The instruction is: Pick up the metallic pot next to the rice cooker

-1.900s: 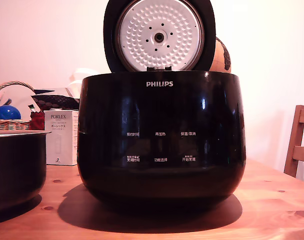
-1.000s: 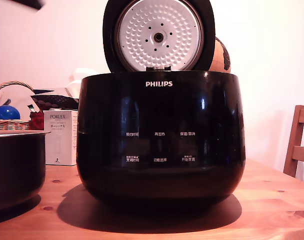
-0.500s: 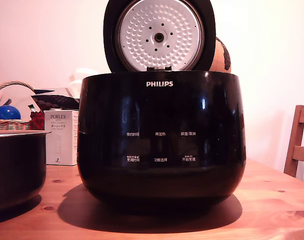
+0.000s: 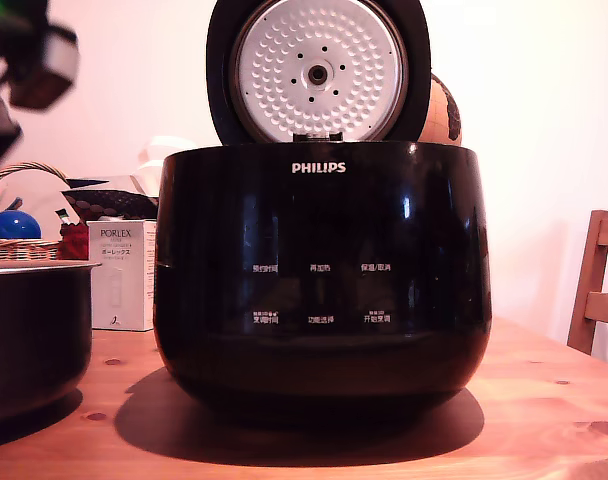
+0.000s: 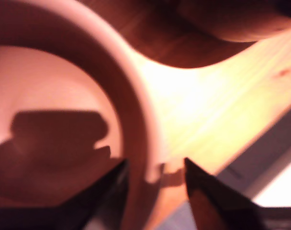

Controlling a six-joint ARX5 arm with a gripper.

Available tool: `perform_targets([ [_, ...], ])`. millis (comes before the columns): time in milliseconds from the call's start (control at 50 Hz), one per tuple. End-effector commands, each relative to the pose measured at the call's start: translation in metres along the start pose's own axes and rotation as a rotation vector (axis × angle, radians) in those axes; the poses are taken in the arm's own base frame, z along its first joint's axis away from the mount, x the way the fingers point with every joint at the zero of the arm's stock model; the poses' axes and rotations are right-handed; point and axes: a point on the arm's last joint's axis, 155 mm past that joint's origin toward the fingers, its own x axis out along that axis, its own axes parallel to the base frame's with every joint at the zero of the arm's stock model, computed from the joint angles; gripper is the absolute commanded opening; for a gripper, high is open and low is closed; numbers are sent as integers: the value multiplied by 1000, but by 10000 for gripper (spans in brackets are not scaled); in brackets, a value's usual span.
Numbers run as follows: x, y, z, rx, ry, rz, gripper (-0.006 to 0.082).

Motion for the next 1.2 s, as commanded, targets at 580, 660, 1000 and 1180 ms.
perform_targets([
  [580, 25, -1, -6, 2, 84, -23, -29],
  [660, 25, -1, -6, 2, 82, -23, -20],
  [1000, 18, 6, -17, 5, 139, 26, -20],
  [1180, 3, 11, -15, 30, 170, 102, -20],
])
